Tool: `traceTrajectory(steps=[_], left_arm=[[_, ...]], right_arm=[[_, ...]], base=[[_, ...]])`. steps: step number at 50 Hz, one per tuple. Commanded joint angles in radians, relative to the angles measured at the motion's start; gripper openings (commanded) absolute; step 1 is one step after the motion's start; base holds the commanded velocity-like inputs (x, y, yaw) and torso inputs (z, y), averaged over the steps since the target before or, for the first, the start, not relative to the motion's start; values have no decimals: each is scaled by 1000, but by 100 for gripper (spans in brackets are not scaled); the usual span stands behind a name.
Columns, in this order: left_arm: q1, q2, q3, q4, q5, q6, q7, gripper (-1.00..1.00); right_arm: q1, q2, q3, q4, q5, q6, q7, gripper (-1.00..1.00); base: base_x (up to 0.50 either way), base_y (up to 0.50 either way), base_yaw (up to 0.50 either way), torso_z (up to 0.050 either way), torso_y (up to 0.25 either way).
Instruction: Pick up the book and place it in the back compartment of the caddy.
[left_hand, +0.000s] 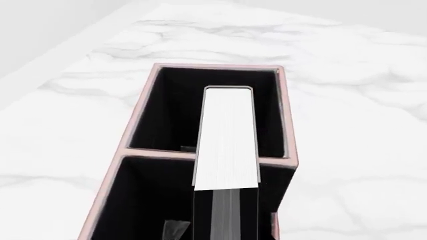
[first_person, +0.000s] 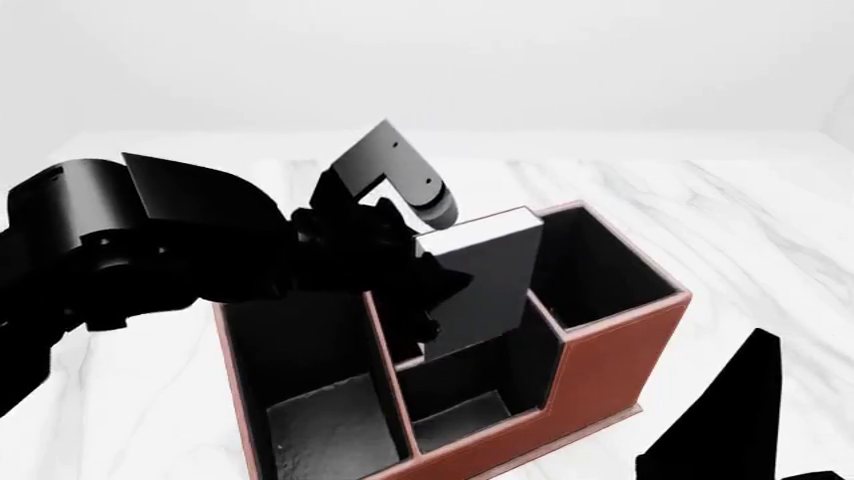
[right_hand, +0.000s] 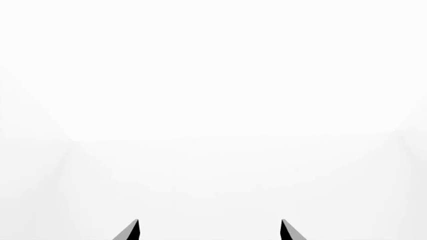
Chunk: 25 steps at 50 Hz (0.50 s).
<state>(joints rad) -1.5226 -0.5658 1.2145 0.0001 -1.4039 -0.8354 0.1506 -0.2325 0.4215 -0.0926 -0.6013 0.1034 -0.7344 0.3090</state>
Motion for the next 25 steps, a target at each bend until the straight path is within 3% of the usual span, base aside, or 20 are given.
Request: traceTrajectory(steps=[1, 25], left_arm=[[21, 21, -48, -9, 3, 21, 17, -100], [46, 33, -28, -1, 18, 24, 25, -100]], right_arm=[[-2, -15, 18, 0, -18, 2, -15, 100], [-1, -10, 17, 0, -20, 6, -9, 100]], base=[[0, 0, 0, 0, 0], [0, 0, 0, 0, 1]])
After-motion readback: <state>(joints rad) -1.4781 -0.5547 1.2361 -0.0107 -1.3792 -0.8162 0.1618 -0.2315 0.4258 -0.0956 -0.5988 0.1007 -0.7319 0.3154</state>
